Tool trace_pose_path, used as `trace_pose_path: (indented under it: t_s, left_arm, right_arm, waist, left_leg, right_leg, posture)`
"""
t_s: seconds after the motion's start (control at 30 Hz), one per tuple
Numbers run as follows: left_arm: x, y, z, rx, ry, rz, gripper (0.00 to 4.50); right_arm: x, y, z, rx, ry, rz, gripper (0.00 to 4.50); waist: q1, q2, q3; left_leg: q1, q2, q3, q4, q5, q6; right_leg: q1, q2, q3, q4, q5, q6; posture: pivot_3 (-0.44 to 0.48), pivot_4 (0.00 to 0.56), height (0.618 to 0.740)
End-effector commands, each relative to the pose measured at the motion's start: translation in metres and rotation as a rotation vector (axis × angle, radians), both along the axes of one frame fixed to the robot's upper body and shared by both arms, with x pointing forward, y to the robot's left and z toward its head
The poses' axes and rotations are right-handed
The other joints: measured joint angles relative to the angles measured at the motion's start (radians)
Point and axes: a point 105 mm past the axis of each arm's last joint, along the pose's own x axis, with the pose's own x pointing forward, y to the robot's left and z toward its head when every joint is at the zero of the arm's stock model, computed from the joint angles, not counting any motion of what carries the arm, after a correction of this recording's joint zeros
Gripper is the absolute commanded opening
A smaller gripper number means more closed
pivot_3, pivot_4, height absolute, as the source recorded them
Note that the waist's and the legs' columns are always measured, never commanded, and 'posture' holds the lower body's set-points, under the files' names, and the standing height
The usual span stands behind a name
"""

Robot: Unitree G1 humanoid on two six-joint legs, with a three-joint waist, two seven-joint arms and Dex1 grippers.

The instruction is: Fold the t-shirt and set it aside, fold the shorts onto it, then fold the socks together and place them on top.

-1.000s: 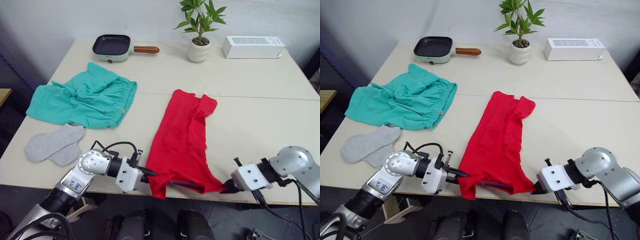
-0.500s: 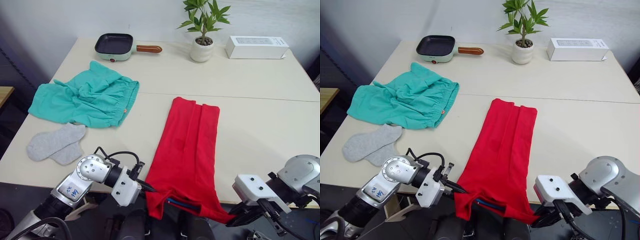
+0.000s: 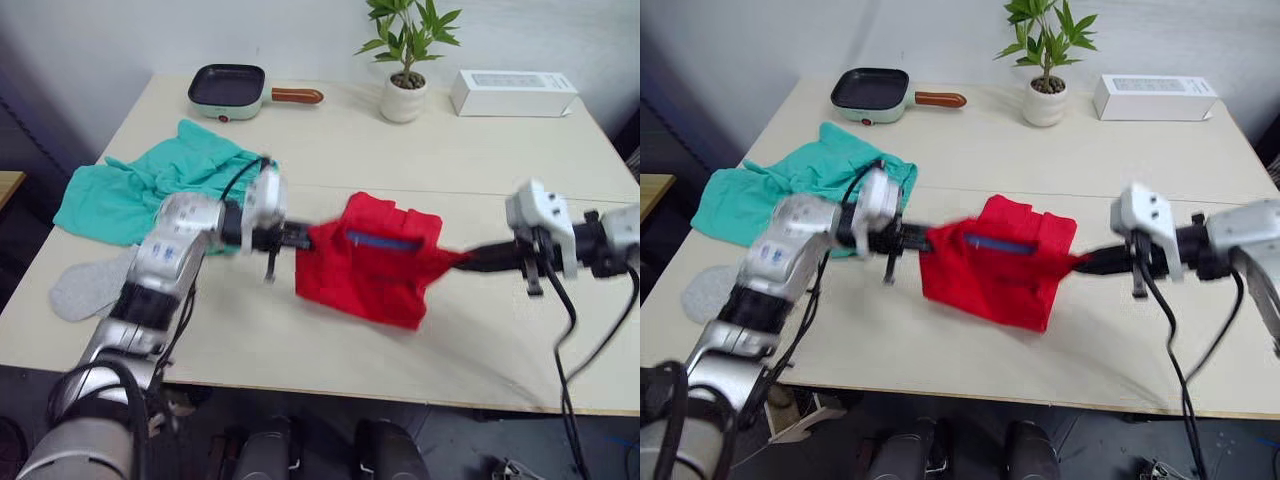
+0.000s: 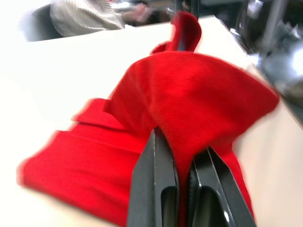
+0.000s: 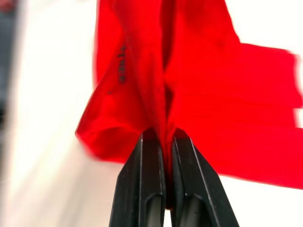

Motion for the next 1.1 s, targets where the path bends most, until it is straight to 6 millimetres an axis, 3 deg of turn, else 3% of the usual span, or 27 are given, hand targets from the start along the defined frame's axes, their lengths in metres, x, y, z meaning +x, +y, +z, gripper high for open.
trace_pose_path:
  t_s: [0.03, 0.13, 0.3, 0.43, 0.57, 0.73, 0.9, 1.1]
  left_arm:
    - [0.030, 0.002, -0.004, -0.012, 0.056, 0.111, 0.02]
    - [0.048, -0.004, -0.009, -0.019, 0.091, 0.179, 0.02]
    - [0.057, -0.015, -0.020, -0.002, 0.101, 0.211, 0.02]
    - [0.053, -0.023, -0.022, -0.015, 0.107, 0.171, 0.02]
    - [0.047, -0.027, -0.017, -0.041, 0.115, 0.106, 0.02]
    - [0.048, -0.026, -0.011, -0.063, 0.118, 0.110, 0.02]
    - [0.056, -0.031, -0.014, -0.041, 0.114, 0.179, 0.02]
    - [0.067, -0.039, -0.025, -0.024, 0.107, 0.299, 0.02]
  right_arm:
    - [0.032, -0.016, -0.003, -0.003, -0.053, -0.145, 0.00]
    - [0.051, -0.016, -0.010, 0.019, -0.049, -0.208, 0.00]
    - [0.064, -0.016, -0.023, 0.003, -0.036, -0.271, 0.00]
    - [0.056, -0.024, -0.020, 0.009, -0.013, -0.283, 0.00]
    - [0.036, -0.031, -0.004, 0.062, 0.033, -0.270, 0.00]
    - [0.028, -0.040, 0.010, 0.098, 0.016, -0.317, 0.00]
    - [0.040, -0.046, -0.005, 0.091, 0.016, -0.408, 0.00]
    - [0.064, -0.035, -0.027, 0.063, -0.018, -0.464, 0.00]
  waist:
    - [-0.001, 0.000, 0.000]
    - [-0.001, -0.002, 0.001]
    - [0.000, -0.003, 0.002]
    - [0.000, -0.003, 0.002]
    - [0.001, -0.003, 0.002]
    - [-0.004, -0.003, 0.002]
    - [-0.002, -0.004, 0.002]
    - [-0.003, -0.004, 0.002]
  left_leg:
    - [-0.002, -0.001, 0.001, -0.001, 0.001, 0.001]
    - [-0.013, -0.001, 0.002, 0.003, 0.002, 0.002]
    - [-0.014, -0.001, 0.001, 0.005, 0.002, 0.002]
    - [-0.014, -0.001, 0.000, 0.010, 0.002, 0.003]
    - [-0.015, -0.001, -0.001, 0.012, 0.002, 0.004]
    - [-0.015, -0.001, -0.002, 0.012, 0.002, 0.004]
    - [-0.015, -0.001, -0.002, 0.012, 0.002, 0.004]
    - [-0.015, -0.001, -0.002, 0.012, 0.002, 0.004]
  right_leg:
    - [-0.002, 0.000, 0.000, 0.000, 0.000, 0.001]
    - [-0.013, 0.000, 0.000, 0.003, 0.001, 0.001]
    - [-0.014, 0.000, -0.001, 0.005, 0.001, 0.001]
    - [-0.013, -0.001, -0.001, 0.008, 0.001, 0.002]
    - [-0.013, -0.003, -0.001, 0.008, 0.001, 0.002]
    - [-0.013, -0.003, -0.002, 0.009, 0.001, 0.002]
    - [-0.013, -0.003, -0.002, 0.009, 0.001, 0.002]
    - [-0.013, -0.003, -0.002, 0.010, 0.001, 0.002]
  posture:
    - [0.000, 0.150, 0.740]
    - [0.000, 0.150, 0.740]
    - [0.000, 0.150, 0.740]
    - [0.000, 0.150, 0.740]
    - [0.000, 0.150, 0.740]
    - [0.000, 0.150, 0.740]
    - [0.000, 0.150, 0.740]
    - [0.000, 0.150, 0.740]
